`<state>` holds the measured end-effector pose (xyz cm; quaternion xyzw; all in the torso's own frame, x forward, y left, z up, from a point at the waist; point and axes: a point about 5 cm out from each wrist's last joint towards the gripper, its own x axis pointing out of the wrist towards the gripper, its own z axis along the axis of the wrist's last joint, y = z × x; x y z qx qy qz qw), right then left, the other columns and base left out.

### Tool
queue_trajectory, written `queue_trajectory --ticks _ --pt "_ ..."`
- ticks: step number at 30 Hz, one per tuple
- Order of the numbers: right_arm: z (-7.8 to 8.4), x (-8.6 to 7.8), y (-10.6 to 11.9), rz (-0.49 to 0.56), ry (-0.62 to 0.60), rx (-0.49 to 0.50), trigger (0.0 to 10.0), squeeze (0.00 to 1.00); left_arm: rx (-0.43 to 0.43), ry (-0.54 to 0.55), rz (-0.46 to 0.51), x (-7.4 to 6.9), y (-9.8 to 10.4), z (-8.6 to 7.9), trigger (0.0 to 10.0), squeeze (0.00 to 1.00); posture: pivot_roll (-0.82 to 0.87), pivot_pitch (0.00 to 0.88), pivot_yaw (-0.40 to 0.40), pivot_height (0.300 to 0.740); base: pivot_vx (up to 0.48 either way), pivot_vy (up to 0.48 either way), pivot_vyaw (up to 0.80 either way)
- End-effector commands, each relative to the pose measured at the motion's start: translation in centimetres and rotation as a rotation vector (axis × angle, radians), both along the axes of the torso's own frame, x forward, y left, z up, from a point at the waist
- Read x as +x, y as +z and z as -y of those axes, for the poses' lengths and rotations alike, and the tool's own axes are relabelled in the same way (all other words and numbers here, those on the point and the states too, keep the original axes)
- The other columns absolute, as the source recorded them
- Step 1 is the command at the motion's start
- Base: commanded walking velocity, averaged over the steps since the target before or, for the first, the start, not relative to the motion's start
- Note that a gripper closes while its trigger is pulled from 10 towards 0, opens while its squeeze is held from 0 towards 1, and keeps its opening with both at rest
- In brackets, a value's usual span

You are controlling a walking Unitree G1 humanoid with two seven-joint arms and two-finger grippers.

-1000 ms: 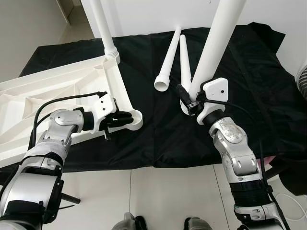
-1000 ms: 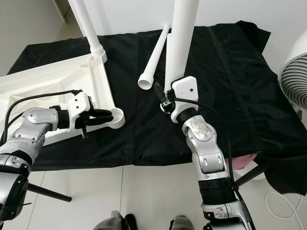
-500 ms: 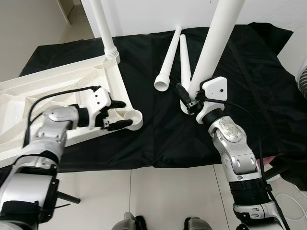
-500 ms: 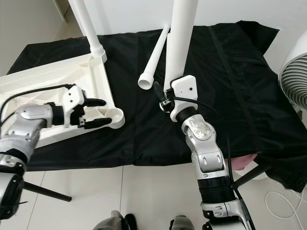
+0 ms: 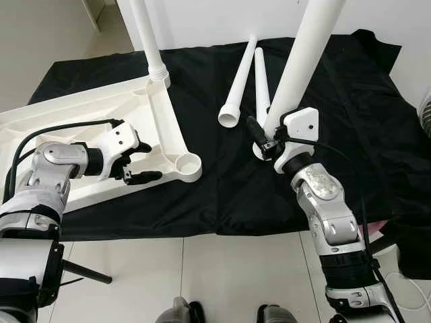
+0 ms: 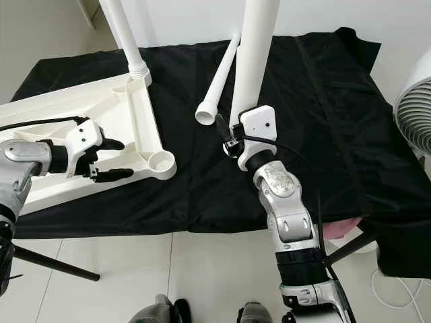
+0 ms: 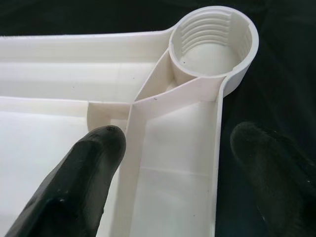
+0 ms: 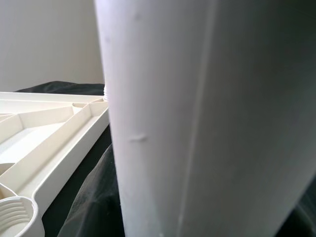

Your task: Building children table

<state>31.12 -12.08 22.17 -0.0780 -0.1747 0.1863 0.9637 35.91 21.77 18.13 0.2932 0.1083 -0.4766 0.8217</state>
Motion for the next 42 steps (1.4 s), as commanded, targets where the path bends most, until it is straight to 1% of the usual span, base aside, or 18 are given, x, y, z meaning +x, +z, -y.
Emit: queue_trajectory --ticks 1,2,5,11,14,18,21,23,24,27,28,30,31,32,34,35,37,42 --pt "-0.4 0.0 0.6 0.018 0.014 0.012 10.0 0.00 -0.026 0.470 0.295 1.6 0.6 -2.0 10.0 0.00 -0.10 0.128 0.120 0.740 0.000 0.000 0.00" --pt "-0.4 0.0 0.6 0.020 0.013 0.011 10.0 0.00 -0.023 0.476 0.278 1.6 0.3 -1.9 10.0 0.00 -0.10 0.128 0.120 0.740 0.000 0.000 0.00" --pt "-0.2 0.1 0.8 0.022 0.009 0.006 10.0 0.00 -0.015 0.393 0.238 1.1 -0.9 -0.9 10.0 0.00 -0.10 0.130 0.115 0.740 0.000 0.000 0.00" --pt "-0.1 0.2 0.8 0.024 0.007 -0.002 10.0 0.00 -0.012 0.346 0.200 0.8 -1.6 -0.2 10.0 0.00 -0.10 0.131 0.113 0.740 0.000 0.000 0.00" --pt "0.1 0.4 0.9 0.023 0.004 -0.005 10.0 0.00 -0.006 0.286 0.155 0.4 -2.3 1.2 10.0 0.00 -0.11 0.131 0.111 0.740 0.000 0.000 0.00" --pt "0.1 0.4 0.9 0.023 0.004 -0.005 10.0 0.00 -0.006 0.265 0.159 0.3 -2.4 1.8 10.0 0.00 -0.11 0.131 0.111 0.740 0.000 0.000 0.00" --pt "0.1 0.6 0.9 0.024 0.004 -0.005 10.0 0.00 -0.039 0.204 0.159 0.2 -2.3 3.4 10.0 0.00 -0.11 0.134 0.114 0.740 0.000 0.000 0.00" --pt "0.1 0.6 0.9 0.024 0.004 -0.005 10.0 0.00 -0.039 0.204 0.159 0.2 -2.3 3.4 10.0 0.00 -0.11 0.134 0.114 0.740 0.000 0.000 0.00" --pt "0.1 0.6 1.0 0.025 0.003 -0.005 10.0 0.00 -0.052 0.173 0.153 0.1 -2.3 4.1 10.0 0.00 -0.11 0.136 0.115 0.740 0.000 0.000 0.00" --pt "0.1 0.7 1.0 0.026 0.002 -0.004 10.0 0.00 -0.059 0.142 0.145 0.0 -2.3 4.8 10.0 0.00 -0.11 0.137 0.120 0.740 0.000 0.000 0.00" --pt "0.2 0.8 1.1 0.029 -0.004 -0.004 10.0 0.00 -0.067 0.093 0.134 -0.3 -2.5 5.8 10.0 0.00 -0.11 0.138 0.123 0.740 0.000 0.000 0.00" --pt "0.2 0.8 1.1 0.029 -0.004 -0.004 10.0 0.00 -0.067 0.093 0.134 -0.3 -2.5 5.8 10.0 0.00 -0.11 0.138 0.123 0.740 0.000 0.000 0.00" --pt "0.4 1.0 1.2 0.029 -0.014 0.000 10.0 0.00 -0.075 0.046 0.125 -0.7 -2.6 6.8 10.0 0.00 -0.11 0.137 0.127 0.740 0.000 0.000 0.00" --pt "0.4 1.0 1.2 0.029 -0.014 0.000 10.0 0.00 -0.075 0.046 0.125 -0.7 -2.6 6.8 10.0 0.00 -0.11 0.137 0.127 0.740 0.000 0.000 0.00" --pt "0.8 1.3 1.3 0.025 -0.043 0.012 10.0 0.00 -0.100 -0.044 0.111 -1.7 -2.9 9.1 10.0 0.00 -0.11 0.138 0.132 0.740 0.000 0.000 0.00" --pt "0.8 1.3 1.3 0.025 -0.043 0.012 10.0 0.00 -0.100 -0.044 0.111 -1.7 -2.9 9.1 10.0 0.00 -0.11 0.138 0.132 0.740 0.000 0.000 0.00" --pt "1.0 1.5 1.4 0.021 -0.057 0.020 10.0 0.00 -0.120 -0.087 0.100 -2.3 -3.0 10.6 10.0 0.00 -0.11 0.138 0.134 0.740 0.000 0.000 0.00" --pt "1.2 1.8 1.5 0.023 -0.073 0.021 10.0 0.00 -0.122 -0.139 0.075 -3.1 -3.5 11.9 10.0 0.00 -0.11 0.139 0.137 0.740 0.000 0.000 0.00"
